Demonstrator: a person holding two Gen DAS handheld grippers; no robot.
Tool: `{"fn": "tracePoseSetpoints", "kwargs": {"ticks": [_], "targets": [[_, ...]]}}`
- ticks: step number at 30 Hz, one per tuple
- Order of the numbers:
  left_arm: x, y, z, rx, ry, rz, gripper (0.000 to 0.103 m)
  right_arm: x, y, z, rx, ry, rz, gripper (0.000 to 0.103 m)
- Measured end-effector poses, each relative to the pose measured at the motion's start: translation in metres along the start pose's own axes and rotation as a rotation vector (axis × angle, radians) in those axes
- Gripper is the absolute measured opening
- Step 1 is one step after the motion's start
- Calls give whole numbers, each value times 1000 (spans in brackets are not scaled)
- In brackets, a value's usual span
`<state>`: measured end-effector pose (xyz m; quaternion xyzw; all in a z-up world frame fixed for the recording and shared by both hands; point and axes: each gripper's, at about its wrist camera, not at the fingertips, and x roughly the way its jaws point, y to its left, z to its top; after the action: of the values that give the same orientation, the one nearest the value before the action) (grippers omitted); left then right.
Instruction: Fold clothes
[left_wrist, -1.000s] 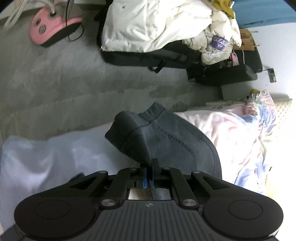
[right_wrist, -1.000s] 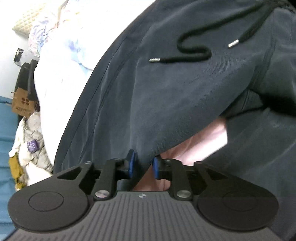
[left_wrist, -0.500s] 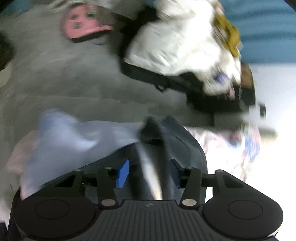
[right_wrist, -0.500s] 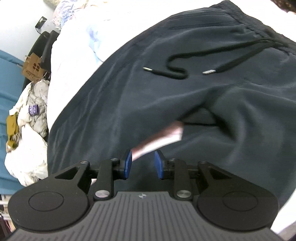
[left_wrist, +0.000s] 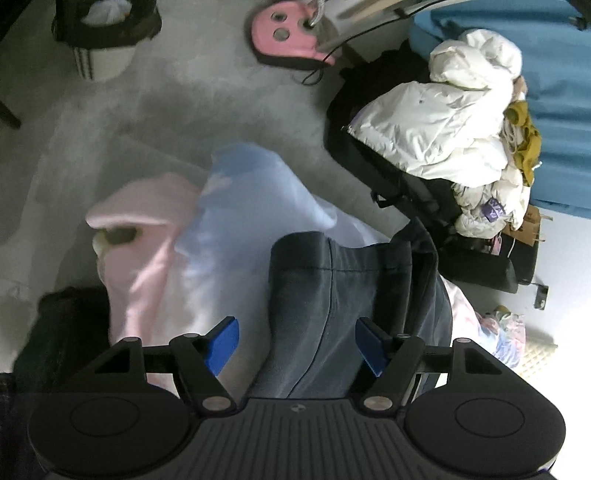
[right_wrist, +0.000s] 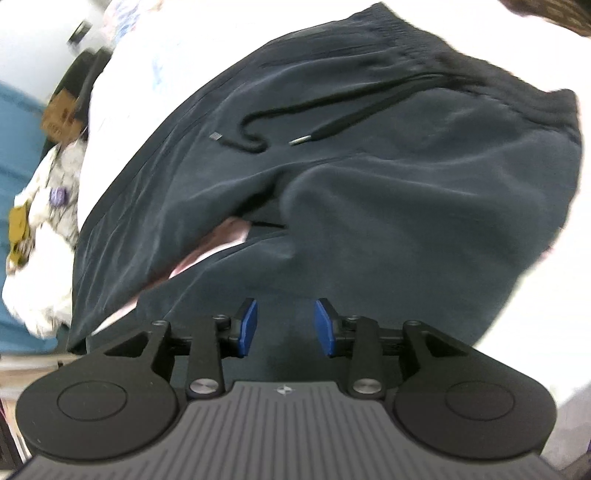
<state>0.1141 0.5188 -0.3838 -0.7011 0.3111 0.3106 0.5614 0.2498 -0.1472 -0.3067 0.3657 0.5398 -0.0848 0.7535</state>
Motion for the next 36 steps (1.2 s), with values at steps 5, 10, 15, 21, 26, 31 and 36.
{"fn": "tracePoseSetpoints", "kwargs": {"ticks": [5,10,15,21,26,31,36], "targets": [[42,-14,1,14,64,32,23,-28,-26,-10,122,-76,-55,38],[35,-50,2,117,6,50,5,-42,-30,-17,190,-156,-95,38],[16,-101,-4,205,-24,-31,3,-45,-28,-21,239,-214,-106,38],[-15,-141,-3,306,-51,-136,3,-46,-19,-16,240,-253,-104,38],[2,-105,24,237,-27,-36,3,-45,-11,-16,214,-265,-123,38],[42,-51,49,139,16,65,4,-51,-17,-25,210,-243,-155,38],[44,-50,53,175,29,56,7,-67,-36,-34,254,-257,-145,38]]}}
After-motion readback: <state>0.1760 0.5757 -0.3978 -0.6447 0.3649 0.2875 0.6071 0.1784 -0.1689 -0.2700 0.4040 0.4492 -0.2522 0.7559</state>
